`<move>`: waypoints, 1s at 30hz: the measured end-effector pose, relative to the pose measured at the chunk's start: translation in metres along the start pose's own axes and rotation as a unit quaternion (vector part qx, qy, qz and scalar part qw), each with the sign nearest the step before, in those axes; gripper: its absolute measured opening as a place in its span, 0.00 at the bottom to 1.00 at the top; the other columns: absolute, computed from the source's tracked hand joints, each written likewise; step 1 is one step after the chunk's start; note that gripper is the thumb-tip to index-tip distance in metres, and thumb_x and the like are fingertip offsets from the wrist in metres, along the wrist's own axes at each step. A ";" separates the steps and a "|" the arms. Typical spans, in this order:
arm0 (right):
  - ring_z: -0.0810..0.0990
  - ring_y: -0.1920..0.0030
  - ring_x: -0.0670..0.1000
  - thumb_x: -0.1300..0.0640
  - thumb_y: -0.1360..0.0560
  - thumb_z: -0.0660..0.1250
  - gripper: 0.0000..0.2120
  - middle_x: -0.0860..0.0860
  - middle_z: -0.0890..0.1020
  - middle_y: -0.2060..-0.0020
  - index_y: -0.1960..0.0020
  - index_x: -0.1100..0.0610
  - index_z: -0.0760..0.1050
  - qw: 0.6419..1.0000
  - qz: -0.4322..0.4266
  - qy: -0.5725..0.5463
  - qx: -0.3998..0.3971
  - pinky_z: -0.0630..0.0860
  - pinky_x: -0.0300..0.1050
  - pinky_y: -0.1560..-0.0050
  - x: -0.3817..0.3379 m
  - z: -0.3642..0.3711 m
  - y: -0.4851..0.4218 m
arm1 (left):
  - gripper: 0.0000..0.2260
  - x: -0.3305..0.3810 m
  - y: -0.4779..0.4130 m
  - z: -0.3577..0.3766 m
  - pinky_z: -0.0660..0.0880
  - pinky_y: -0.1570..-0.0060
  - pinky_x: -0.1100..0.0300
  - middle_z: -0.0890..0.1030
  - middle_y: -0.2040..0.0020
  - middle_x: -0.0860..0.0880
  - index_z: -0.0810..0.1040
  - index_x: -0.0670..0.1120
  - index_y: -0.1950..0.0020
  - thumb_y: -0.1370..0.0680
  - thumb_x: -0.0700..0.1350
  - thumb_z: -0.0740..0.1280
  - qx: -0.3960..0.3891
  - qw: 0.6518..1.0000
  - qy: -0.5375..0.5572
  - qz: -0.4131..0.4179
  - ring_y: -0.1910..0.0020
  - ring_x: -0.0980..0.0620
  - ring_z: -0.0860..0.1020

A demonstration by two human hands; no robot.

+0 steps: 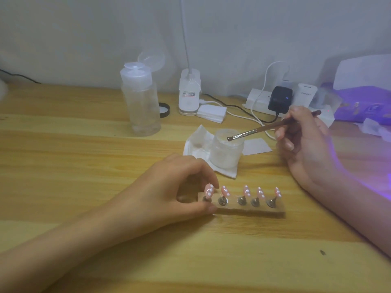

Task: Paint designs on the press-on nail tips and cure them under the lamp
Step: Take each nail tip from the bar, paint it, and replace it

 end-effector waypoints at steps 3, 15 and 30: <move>0.63 0.79 0.46 0.55 0.18 0.61 0.14 0.51 0.76 0.76 0.63 0.53 0.71 1.000 0.001 0.004 0.003 0.63 0.35 0.77 0.000 0.000 0.000 | 0.07 0.003 0.002 -0.001 0.67 0.51 0.71 0.79 0.55 0.59 0.81 0.55 0.52 0.28 0.51 0.75 0.004 0.998 -0.049 0.027 0.48 0.58 0.74; 0.63 0.80 0.46 0.55 0.19 0.62 0.14 0.50 0.75 0.77 0.63 0.53 0.71 1.000 -0.004 -0.003 0.025 0.62 0.35 0.77 -0.001 -0.003 -0.001 | 0.08 -0.010 0.007 -0.009 0.68 0.47 0.71 0.79 0.50 0.60 0.79 0.59 0.50 0.29 0.54 0.71 -0.010 1.000 -0.012 0.007 0.43 0.56 0.75; 0.63 0.80 0.46 0.55 0.19 0.62 0.14 0.50 0.75 0.77 0.64 0.53 0.71 1.000 0.000 0.007 0.025 0.62 0.35 0.77 0.000 -0.004 -0.001 | 0.08 -0.009 0.006 -0.006 0.71 0.54 0.67 0.80 0.60 0.63 0.83 0.56 0.56 0.30 0.45 0.78 0.015 0.997 0.060 -0.039 0.50 0.56 0.76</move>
Point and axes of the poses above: each hand's wrist, its own y-axis away from the middle knuckle, its own z-axis out of the palm, x = y × z, the point moved 8 cm from there along -y, towards the middle knuckle
